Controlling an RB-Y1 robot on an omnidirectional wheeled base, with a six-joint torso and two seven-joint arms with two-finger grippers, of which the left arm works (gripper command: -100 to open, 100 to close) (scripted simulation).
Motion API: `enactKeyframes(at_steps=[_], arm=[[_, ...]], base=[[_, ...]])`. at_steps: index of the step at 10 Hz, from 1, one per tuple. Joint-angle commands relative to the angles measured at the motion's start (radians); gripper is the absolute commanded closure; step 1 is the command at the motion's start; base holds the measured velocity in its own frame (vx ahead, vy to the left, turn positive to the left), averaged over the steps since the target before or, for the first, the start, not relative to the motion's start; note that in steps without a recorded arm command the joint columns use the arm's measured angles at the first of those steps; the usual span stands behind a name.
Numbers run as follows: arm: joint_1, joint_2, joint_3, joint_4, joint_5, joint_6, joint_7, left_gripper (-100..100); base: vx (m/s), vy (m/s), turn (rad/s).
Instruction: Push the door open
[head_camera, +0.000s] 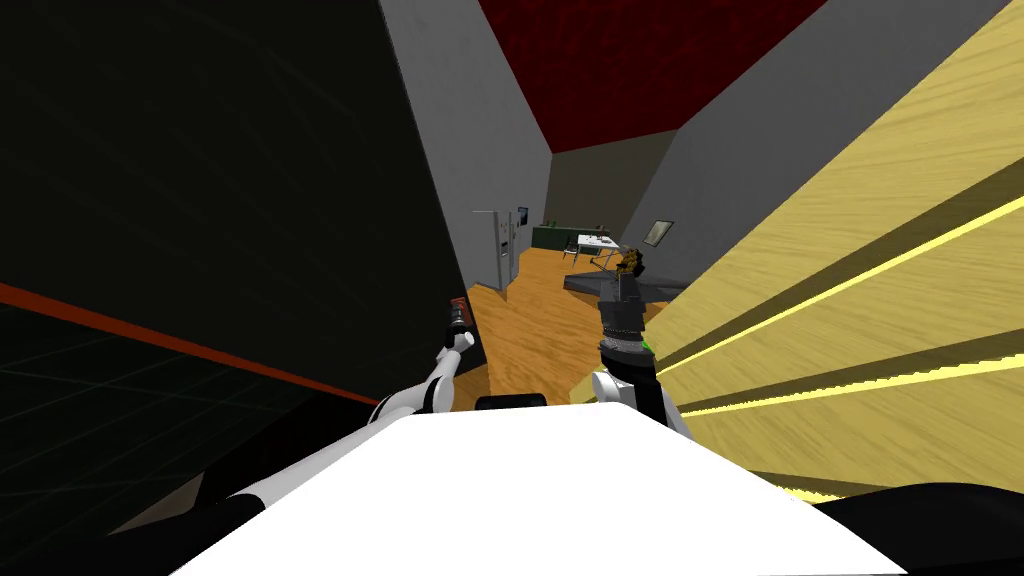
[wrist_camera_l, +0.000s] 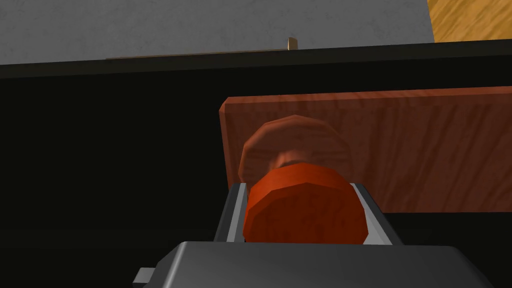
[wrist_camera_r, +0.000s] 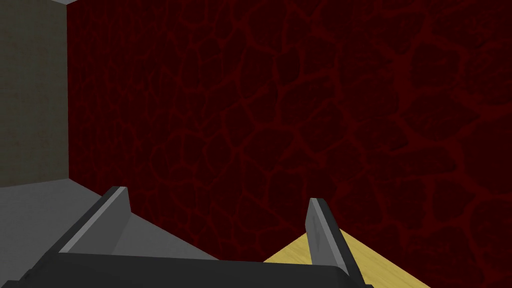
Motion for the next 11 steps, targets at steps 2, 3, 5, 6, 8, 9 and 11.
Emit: enactKeyframes(at_steps=[2,3,5,6,8,9,11], arm=[[0.0,0.033,0.03,-0.003,0.014,-0.004,-0.017,100],[0.0,0.04,0.041,-0.004,0.019,-0.005,-0.023,100],[0.0,0.04,0.041,-0.004,0.019,-0.005,-0.023,100],[0.0,0.049,0.063,-0.006,0.03,-0.008,-0.036,100],[0.0,0.052,0.081,-0.008,0.038,-0.011,-0.046,100],[0.0,0.052,0.081,-0.008,0.038,-0.011,-0.046,100],[0.0,0.051,0.093,-0.009,0.044,-0.012,-0.053,100]], base=[[0.177,-0.054,0.02],[0.198,-0.043,0.051],[0.087,-0.006,0.016],[0.134,-0.002,0.005],[0.167,-0.039,0.05],[0.138,-0.026,0.032],[0.067,-0.012,0.008]])
